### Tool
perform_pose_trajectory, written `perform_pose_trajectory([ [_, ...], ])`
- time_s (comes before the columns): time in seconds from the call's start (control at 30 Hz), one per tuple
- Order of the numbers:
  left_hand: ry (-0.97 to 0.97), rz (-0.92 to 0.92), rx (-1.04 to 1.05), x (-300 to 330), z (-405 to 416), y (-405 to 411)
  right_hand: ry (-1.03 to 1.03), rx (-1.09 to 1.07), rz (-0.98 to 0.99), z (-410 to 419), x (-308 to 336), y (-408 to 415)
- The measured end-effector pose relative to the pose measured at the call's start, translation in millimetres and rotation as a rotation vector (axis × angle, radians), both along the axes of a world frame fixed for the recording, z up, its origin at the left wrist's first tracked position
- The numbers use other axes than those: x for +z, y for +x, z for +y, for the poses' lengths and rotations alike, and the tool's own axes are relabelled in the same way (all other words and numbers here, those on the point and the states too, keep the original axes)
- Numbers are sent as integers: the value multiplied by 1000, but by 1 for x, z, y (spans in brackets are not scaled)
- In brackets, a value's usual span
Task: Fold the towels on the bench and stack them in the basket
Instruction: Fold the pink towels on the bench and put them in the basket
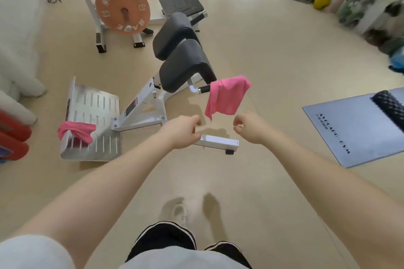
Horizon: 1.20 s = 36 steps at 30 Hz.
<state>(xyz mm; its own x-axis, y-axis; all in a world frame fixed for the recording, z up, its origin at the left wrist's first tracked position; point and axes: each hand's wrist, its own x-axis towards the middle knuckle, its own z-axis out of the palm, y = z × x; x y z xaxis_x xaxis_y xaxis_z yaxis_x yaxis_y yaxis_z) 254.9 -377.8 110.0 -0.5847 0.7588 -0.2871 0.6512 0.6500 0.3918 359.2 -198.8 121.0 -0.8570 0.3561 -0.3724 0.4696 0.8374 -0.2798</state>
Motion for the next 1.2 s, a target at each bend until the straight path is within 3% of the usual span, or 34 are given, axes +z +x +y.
perform_pose_trajectory([
  [0.23,4,-57,77,-14,84,-113,-19,20,-4,75,-18,-100],
  [0.43,0,-140,231,-57,142,-194,47,208,-111,145,-51,-203],
  [0.57,6,-178,388,-85,167,-235,-48,342,-176,181,-85,-274],
  [0.73,-16,-202,517,-110,206,-259,-262,438,-342,208,-130,-327],
  [0.87,-32,-196,570,-128,223,-266,-177,622,-528,217,-160,-355],
  [1.1,-2,-237,612,-127,219,-264,-33,848,-545,218,-181,-377],
  [1.2,-55,-287,620,-113,223,-269,-84,934,-573,216,-163,-376],
])
